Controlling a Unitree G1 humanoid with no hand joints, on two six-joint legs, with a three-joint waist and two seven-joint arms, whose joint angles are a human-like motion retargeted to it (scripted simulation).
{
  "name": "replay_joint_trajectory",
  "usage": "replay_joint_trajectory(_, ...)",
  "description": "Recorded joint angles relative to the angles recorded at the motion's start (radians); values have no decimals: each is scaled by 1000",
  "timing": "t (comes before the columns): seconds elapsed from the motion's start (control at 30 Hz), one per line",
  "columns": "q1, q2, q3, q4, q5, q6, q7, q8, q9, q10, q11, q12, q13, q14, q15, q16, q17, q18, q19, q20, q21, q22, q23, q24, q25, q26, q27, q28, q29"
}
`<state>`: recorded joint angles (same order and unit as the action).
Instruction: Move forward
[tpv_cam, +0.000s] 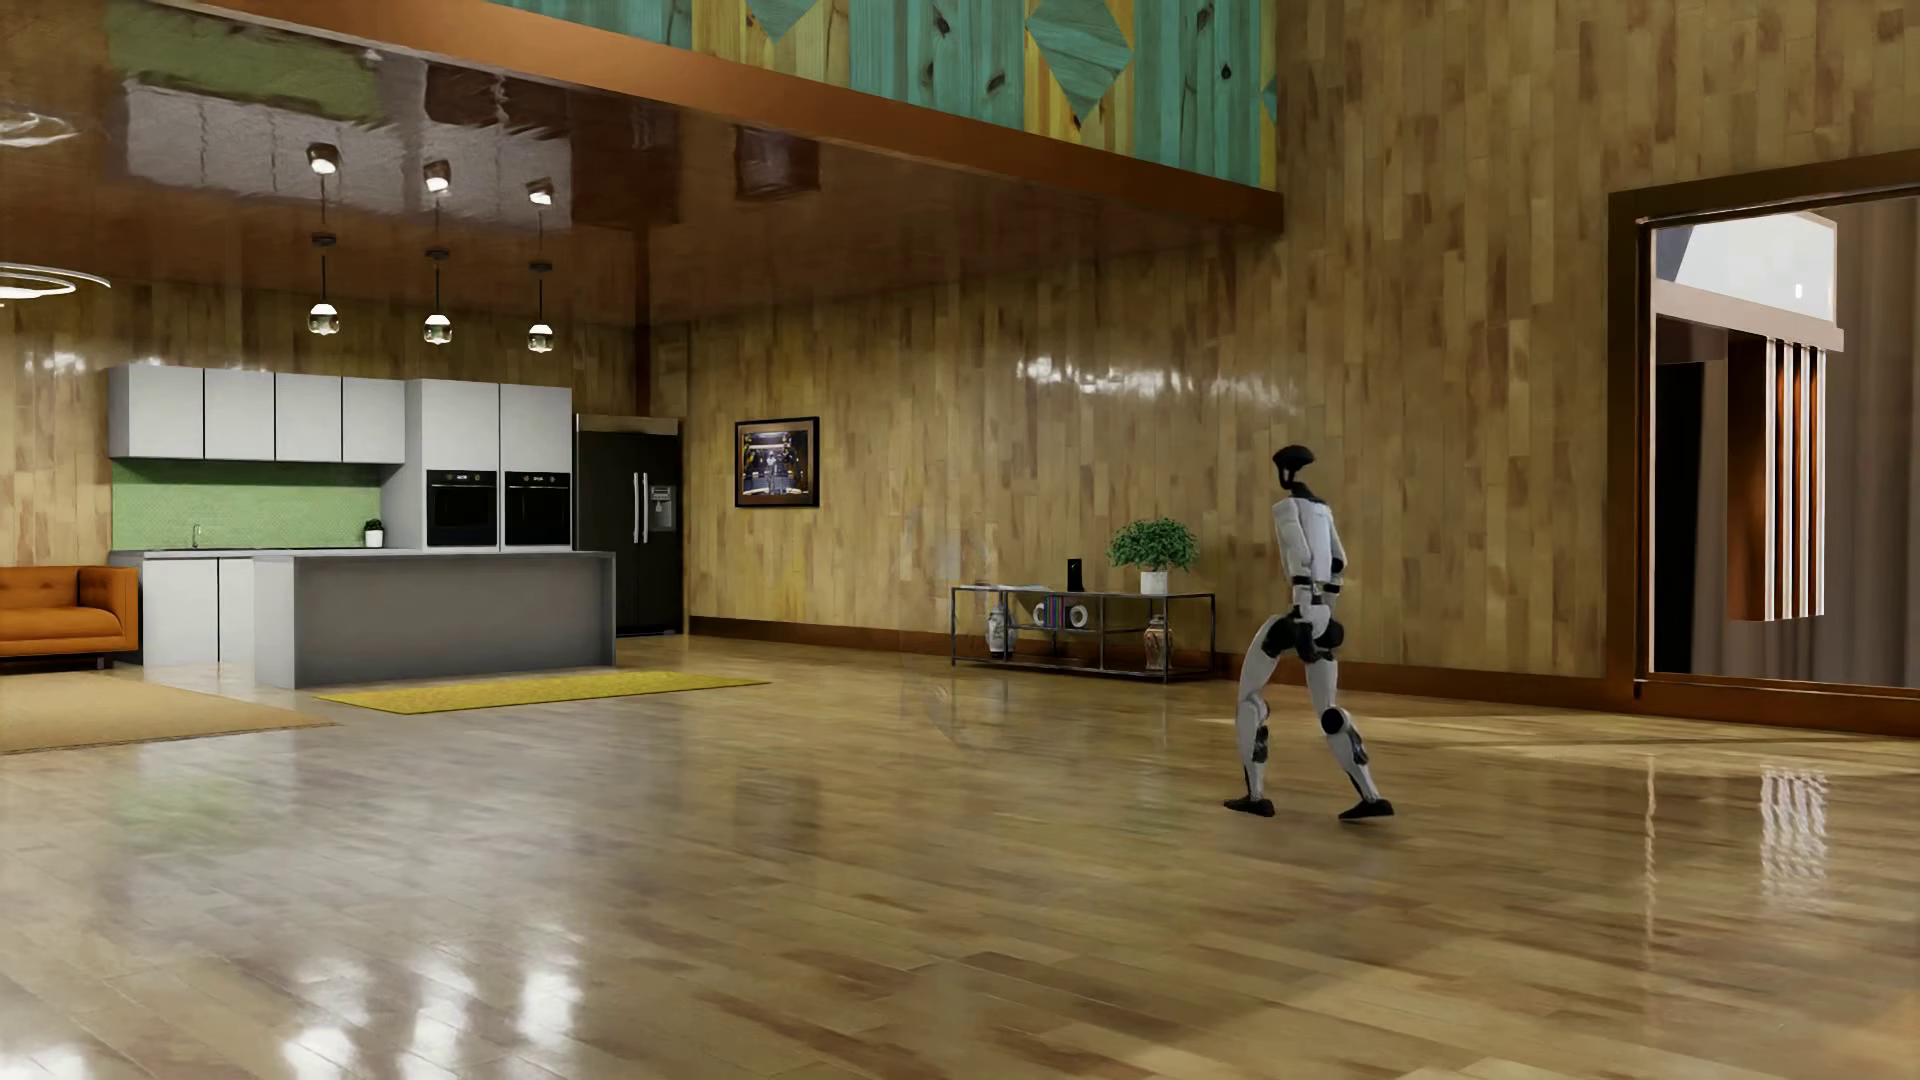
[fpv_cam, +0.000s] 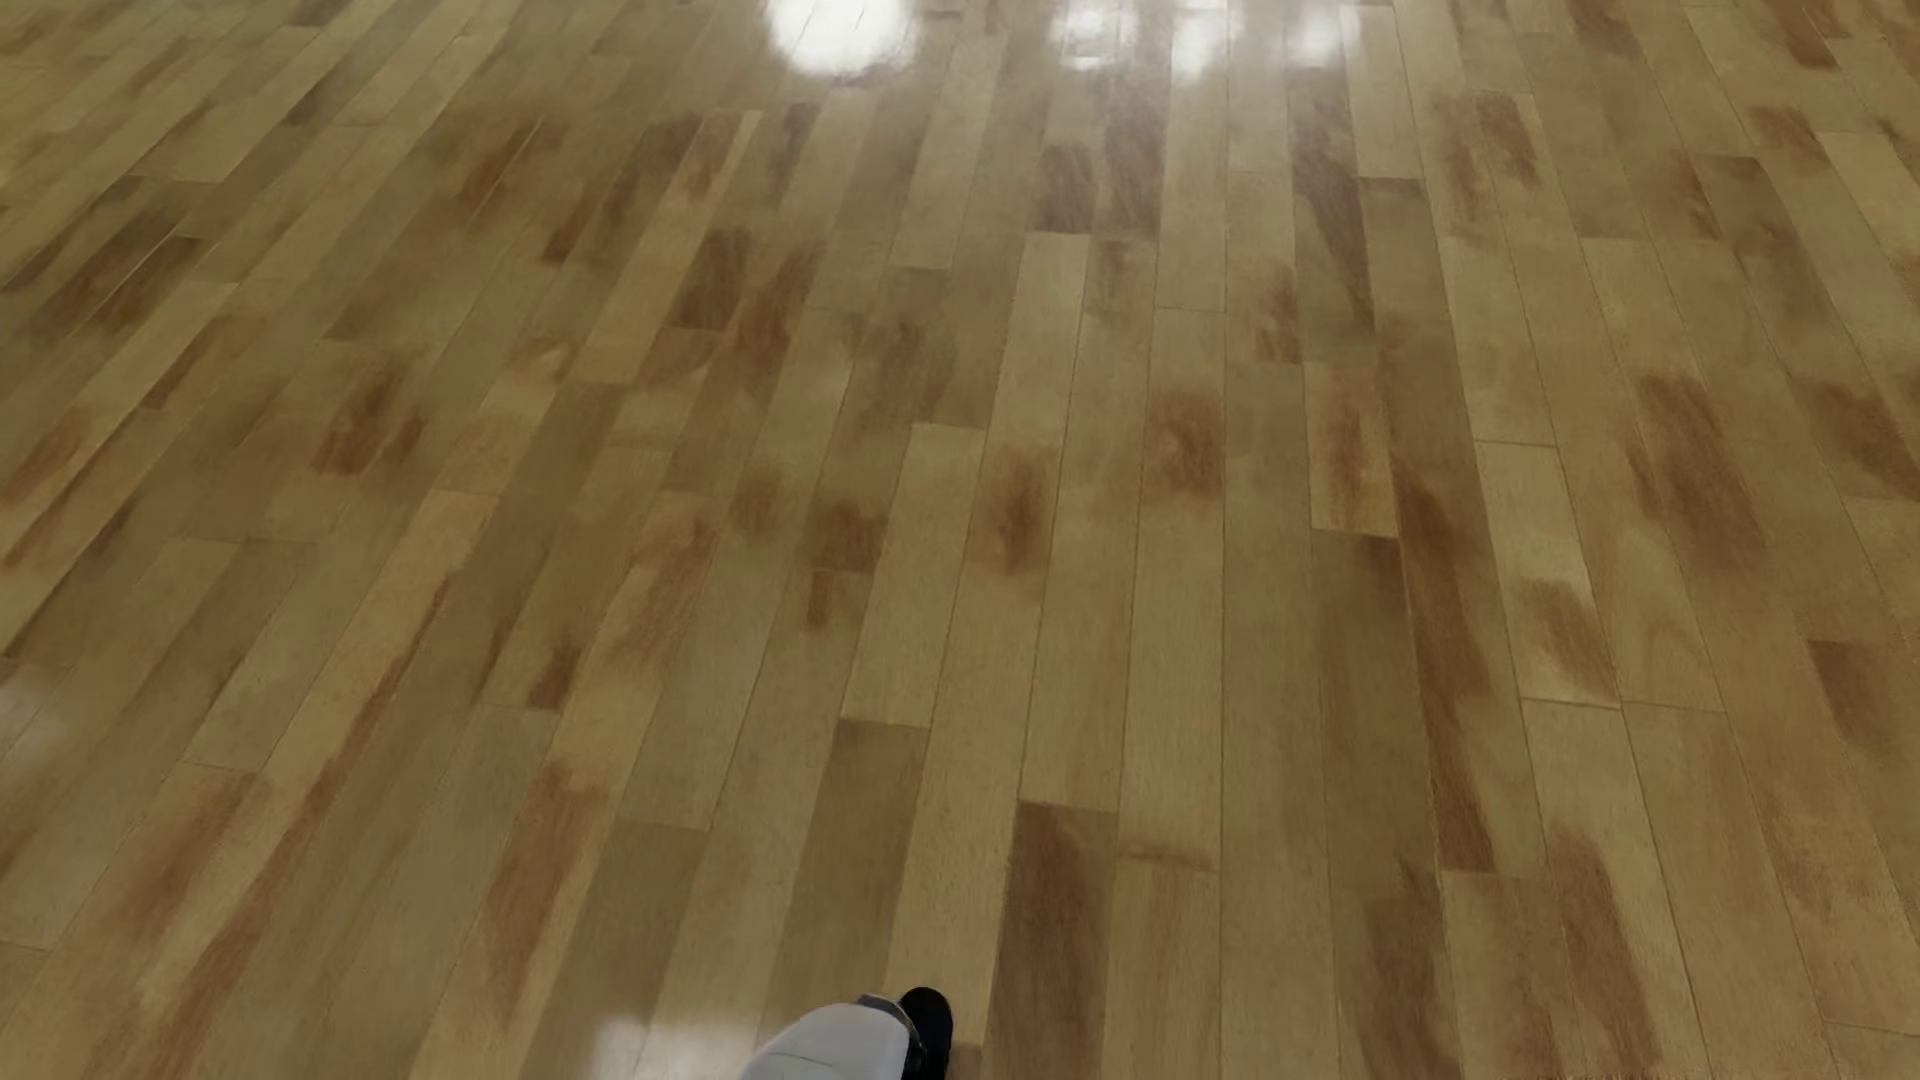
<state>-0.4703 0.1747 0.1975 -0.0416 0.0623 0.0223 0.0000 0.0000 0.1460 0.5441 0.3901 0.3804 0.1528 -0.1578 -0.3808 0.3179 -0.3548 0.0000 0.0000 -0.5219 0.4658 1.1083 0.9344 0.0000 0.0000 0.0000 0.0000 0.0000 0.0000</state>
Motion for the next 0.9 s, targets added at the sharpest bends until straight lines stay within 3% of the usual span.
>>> replay_joint_trajectory(0.07, 12, 27, -2, 18, -12, -2, 0, 0, -4, -105, 4, 14, 1, 1, 3, -11, 0, 0, 0, -40, -24, 34, -43, 0, 0, 0, 0, 0, 0)
replay_joint_trajectory(0.17, -5, 69, -30, 8, -57, -54, 0, 0, -7, -26, 22, -5, 31, 166, 78, -11, 29, 0, 0, -42, -78, 46, -76, 0, 0, 0, 0, 0, 0)
replay_joint_trajectory(0.27, 46, 45, -80, -48, -79, -108, 0, 0, -23, 45, 166, -80, 102, 119, 327, 9, 50, 0, 0, -9, -34, 14, -26, 0, 0, 0, 0, 0, 0)
replay_joint_trajectory(0.33, 146, -94, -95, -78, -79, -130, 0, 0, -22, 29, 435, -149, 134, 40, 504, 33, 51, 0, 0, 42, 51, -45, 17, 0, 0, 0, 0, 0, 0)
replay_joint_trajectory(0.37, 197, -189, -108, -94, -67, -138, 0, 0, -16, 17, 609, -185, 145, 7, 513, 50, 51, 0, 0, 77, 94, -85, 32, 0, 0, 0, 0, 0, 0)
replay_joint_trajectory(0.47, 343, -472, -180, -139, -21, -144, 0, 0, 0, -30, 985, -277, 166, -64, 319, 98, 69, 0, 0, 241, 146, -217, 102, 0, 0, 0, 0, 0, 0)
replay_joint_trajectory(0.53, 439, -613, -235, -148, -7, -123, 0, 0, 0, -55, 915, -326, 179, -114, 336, 113, 72, 0, 0, 303, 152, -287, 138, 0, 0, 0, 0, 0, 0)
replay_joint_trajectory(0.63, 597, -664, -298, -143, -16, -86, 0, 0, 3, -107, 388, -384, 188, -187, 416, 113, 70, 0, 0, 342, 128, -356, 151, 0, 0, 0, 0, 0, 0)
replay_joint_trajectory(0.7, 688, -606, -337, -140, -42, -76, 0, 0, -3, -120, 54, -398, 180, -240, 308, 105, 68, 0, 0, 344, 113, -381, 143, 0, 0, 0, 0, 0, 0)
replay_joint_trajectory(0.77, 738, -552, -379, -121, -71, -66, 0, 0, -12, -92, -38, -390, 157, -241, 194, 91, 68, 0, 0, 324, 95, -383, 141, 0, 0, 0, 0, 0, 0)
replay_joint_trajectory(0.83, 759, -550, -362, -82, -33, -29, 0, 0, -25, -46, -5, -356, 120, -138, 354, 62, 63, 0, 0, 298, 91, -340, 153, 0, 0, 0, 0, 0, 0)
replay_joint_trajectory(0.9, 743, -526, -289, -47, 38, 20, 0, 0, -41, 67, 58, -290, 68, 84, 447, 27, 47, 0, 0, 265, 128, -242, 173, 0, 0, 0, 0, 0, 0)
